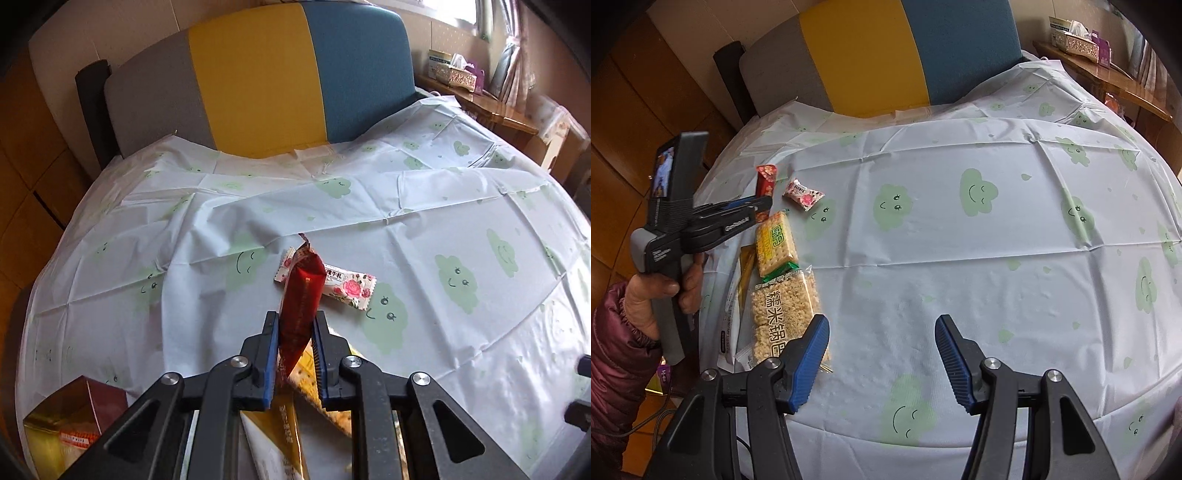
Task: Organize snacks
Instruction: 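Drop the red candy bar into the tray with the left gripper while the right grasps the rice cracker bag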
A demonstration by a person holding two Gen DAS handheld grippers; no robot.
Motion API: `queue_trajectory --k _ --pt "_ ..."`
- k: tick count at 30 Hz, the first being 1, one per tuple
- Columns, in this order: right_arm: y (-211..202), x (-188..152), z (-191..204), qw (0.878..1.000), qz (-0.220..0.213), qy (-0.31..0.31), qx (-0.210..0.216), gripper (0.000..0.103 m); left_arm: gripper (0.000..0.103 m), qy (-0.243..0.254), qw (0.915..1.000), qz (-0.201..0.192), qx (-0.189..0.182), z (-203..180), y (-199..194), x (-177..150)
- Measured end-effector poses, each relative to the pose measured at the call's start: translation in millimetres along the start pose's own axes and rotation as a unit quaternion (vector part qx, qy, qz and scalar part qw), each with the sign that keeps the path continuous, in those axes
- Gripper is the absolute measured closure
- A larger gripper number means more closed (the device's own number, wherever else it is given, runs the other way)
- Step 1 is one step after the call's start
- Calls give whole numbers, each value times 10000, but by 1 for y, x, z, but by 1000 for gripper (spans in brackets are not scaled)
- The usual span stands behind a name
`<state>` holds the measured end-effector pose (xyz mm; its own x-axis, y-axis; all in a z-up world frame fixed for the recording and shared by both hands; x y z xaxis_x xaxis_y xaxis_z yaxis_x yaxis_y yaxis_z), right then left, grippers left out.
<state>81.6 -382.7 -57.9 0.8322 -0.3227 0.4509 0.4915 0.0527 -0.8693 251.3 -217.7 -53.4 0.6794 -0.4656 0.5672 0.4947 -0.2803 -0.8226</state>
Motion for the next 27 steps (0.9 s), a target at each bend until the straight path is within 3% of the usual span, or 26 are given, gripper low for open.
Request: queue_trajectory --k 8,12,16,21,27 --pt "4 -3 0 9996 16 -147 -231 42 86 -500 9968 -173 -606 3 -68 -44" --pt "8 -5 1 9995 98 -195 -246 42 86 -587 9955 -209 -718 0 -93 -74" --pt "17 -14 18 9980 380 -508 3 42 86 -597 9950 -296 -738 -2 -114 -99" --pt "22 -24 47 9940 564 -829 427 29 86 -750 9932 -335 -824 3 -133 -126" --pt "34 -25 88 9898 569 -1191 528 22 86 -1073 9897 -455 -836 23 -152 -143"
Point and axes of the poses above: each gripper's, at about its wrist camera, not at the fingertips, and y roughly the way its jaws point, z to its left, x to its top, the point moved 4 cm from there along y, roughly the way its jaws point, and after that the axes turned 6 degrees about -x, right-handed, at the moved point
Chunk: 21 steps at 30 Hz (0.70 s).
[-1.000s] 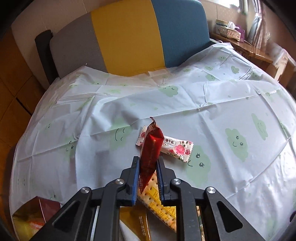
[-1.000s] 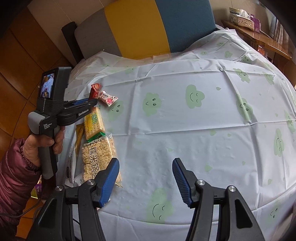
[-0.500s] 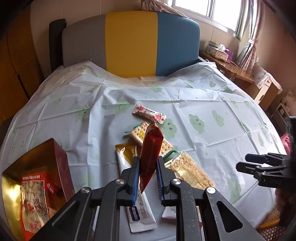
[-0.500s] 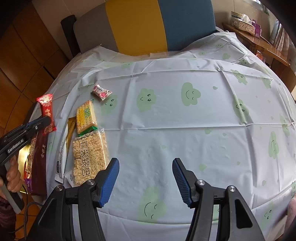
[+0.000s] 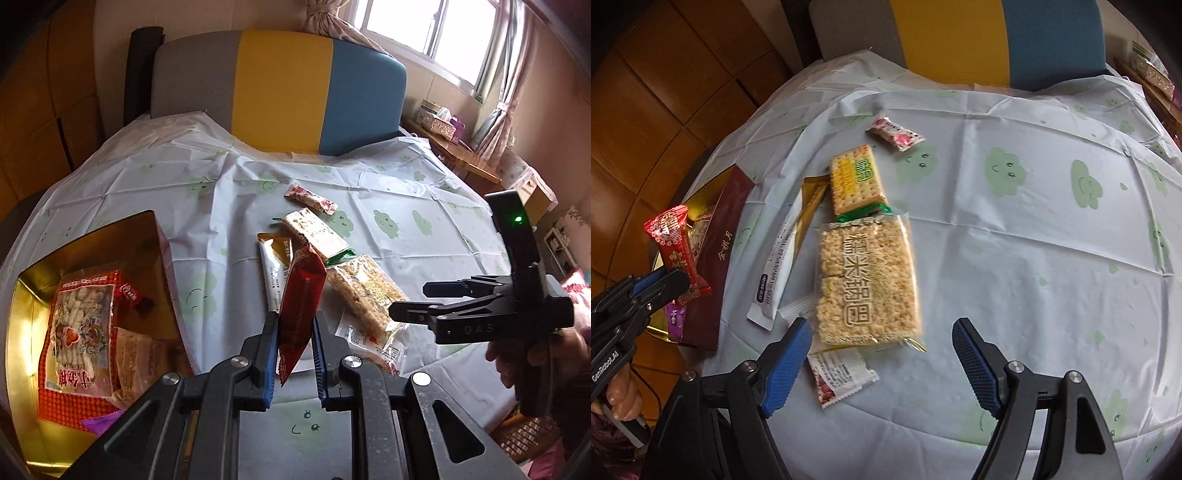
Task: Organize snacks
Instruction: 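Drop the red candy bar into the tray with the left gripper while the right grasps the rice cracker bag, then carry the rice cracker bag into the gold tray and open the right gripper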
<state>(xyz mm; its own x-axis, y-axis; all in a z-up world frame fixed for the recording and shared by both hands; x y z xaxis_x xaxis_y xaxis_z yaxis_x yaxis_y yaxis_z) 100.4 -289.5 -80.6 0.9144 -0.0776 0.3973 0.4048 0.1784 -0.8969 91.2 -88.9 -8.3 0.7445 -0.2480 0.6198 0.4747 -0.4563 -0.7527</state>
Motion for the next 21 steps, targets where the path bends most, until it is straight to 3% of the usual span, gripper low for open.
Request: queue_trajectory --k 7,11,13,15,17,21 --pt "32 18 20 9981 122 -289 -539 21 85 -732 9961 -376 310 64 -36 6" --pt "46 19 22 9970 214 -313 -671 21 85 -1196 9909 -369 489 108 -32 15" --pt "52 17 23 9958 270 -365 -789 28 85 -1292 9893 -355 581 122 -25 21" --pt "55 15 23 9957 279 -332 -818 29 85 -1385 9872 -352 709 134 -19 25" --pt "57 13 22 9959 270 -279 -817 29 74 -1610 9836 -323 743 146 -14 26" --pt "56 11 16 9967 244 -129 -762 29 71 -1752 9807 -391 774 154 -21 19"
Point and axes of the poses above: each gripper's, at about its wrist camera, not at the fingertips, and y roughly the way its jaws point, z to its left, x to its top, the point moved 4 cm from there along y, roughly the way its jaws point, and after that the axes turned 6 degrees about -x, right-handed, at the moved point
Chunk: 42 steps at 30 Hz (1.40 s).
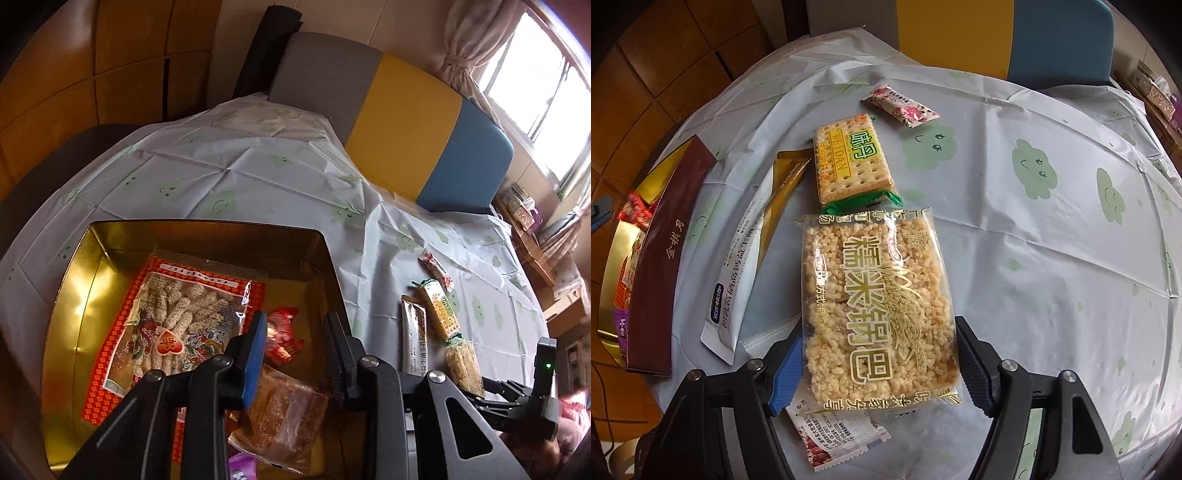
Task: Organize snacks
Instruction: 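Carry the rice cracker bag into the gold tray and open the right gripper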
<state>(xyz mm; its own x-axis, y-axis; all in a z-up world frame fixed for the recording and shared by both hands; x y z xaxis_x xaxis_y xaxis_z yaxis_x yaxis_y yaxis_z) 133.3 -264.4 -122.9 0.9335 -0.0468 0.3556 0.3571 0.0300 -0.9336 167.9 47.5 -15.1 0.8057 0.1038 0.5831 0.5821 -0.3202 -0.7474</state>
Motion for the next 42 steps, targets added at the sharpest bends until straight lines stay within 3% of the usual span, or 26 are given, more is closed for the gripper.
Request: queue_trajectory --k 14,24,34,42 --pt "-12 -9 -11 9992 -207 342 28 29 71 271 9967 49 770 6 -30 -62" --pt "-53 -9 -15 9962 -618 583 198 29 71 317 9952 88 926 11 -40 -83" --pt "-92 1 66 9926 -952 -116 748 29 71 199 9943 106 1042 27 -48 -91" --pt "-98 14 145 9846 -807 -653 1410 29 71 -125 9932 69 1159 55 -55 -93"
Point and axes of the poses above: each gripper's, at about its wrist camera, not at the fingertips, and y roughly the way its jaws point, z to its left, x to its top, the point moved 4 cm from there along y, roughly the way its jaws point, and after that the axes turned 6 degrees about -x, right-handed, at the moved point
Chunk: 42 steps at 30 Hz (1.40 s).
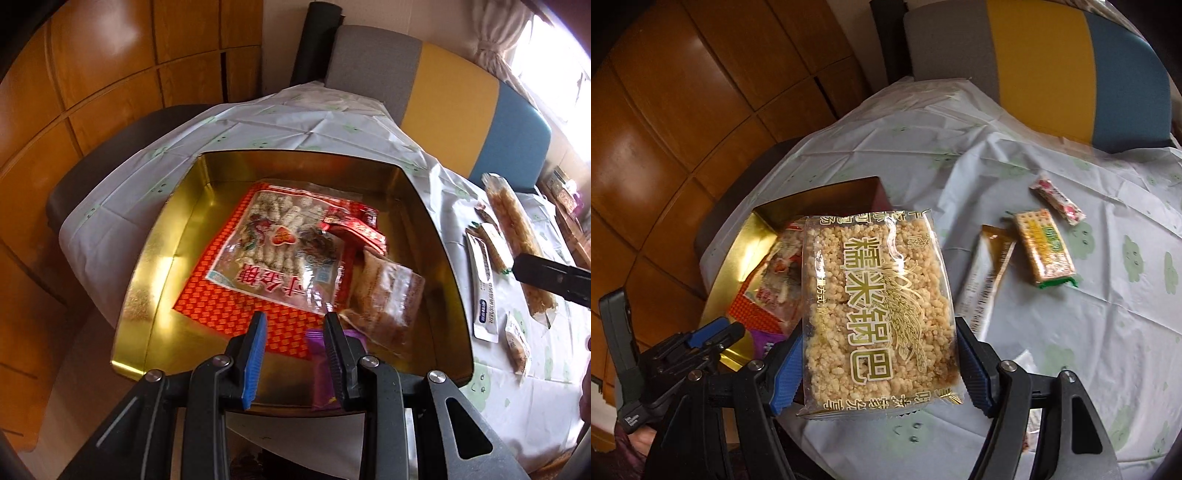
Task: Organize snacks
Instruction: 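Carry the rice cracker bag into the gold tray and open the right gripper, then pull the open right gripper back from the tray toward the table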
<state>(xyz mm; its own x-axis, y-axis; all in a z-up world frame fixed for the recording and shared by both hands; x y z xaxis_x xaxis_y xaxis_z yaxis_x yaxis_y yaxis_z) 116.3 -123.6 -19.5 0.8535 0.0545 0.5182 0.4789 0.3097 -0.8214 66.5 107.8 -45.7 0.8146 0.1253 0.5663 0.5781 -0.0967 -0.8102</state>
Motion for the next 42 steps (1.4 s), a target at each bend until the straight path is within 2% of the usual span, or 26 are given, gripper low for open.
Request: queue_trajectory --k 9,12,17,27,32,42 --pt "47 42 70 9987 146 -346 355 28 71 -265 9996 44 57 25 3 -3" --pt "70 49 75 9990 289 -308 146 27 71 -256 9996 64 43 26 4 -5" --pt "78 42 67 9992 327 -209 93 27 71 -198 9998 62 51 22 6 -6" --pt "46 11 44 9994 80 -317 -79 27 71 -89 9999 10 90 13 0 -6" --pt "31 -9 33 9983 -43 -493 -303 27 71 26 9999 -13 103 6 -3 -6" --pt "1 -35 -8 9974 -118 -401 -595 27 70 231 9997 -25 82 -9 -8 -9"
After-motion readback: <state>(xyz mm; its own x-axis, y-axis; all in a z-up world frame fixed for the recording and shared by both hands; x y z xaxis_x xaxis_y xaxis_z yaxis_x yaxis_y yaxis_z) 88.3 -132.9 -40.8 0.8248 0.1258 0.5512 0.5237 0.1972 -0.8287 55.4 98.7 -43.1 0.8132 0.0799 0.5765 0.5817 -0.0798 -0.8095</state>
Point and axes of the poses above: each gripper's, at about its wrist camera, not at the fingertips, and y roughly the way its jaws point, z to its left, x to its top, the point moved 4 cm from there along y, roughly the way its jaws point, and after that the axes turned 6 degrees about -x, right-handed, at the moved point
